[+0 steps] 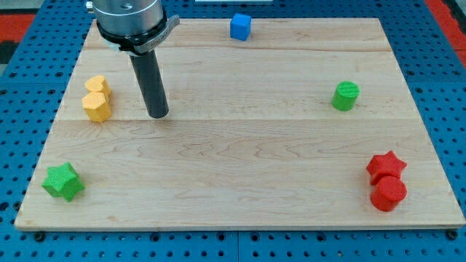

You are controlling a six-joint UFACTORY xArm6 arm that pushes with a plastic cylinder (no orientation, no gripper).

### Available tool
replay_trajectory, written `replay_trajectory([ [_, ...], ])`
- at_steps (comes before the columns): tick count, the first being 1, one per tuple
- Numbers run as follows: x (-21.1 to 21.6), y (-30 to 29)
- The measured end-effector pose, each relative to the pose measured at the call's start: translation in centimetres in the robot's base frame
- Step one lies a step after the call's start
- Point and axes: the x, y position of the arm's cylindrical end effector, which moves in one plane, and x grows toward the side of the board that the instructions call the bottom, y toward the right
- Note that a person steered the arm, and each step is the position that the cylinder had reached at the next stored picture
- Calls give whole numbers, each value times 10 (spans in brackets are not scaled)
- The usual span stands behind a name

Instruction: Push the blue triangle towards the blue cube

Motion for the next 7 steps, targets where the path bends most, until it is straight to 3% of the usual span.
replay_trajectory([
  [4,-10,2],
  [7,-55,2],
])
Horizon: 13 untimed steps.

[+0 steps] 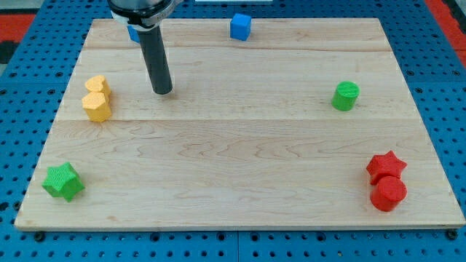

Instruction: Push the blue triangle towards the blue cube

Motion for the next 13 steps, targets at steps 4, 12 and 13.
replay_trajectory([
  [4,-51,0],
  [12,-157,-88],
  [13,-134,-28],
])
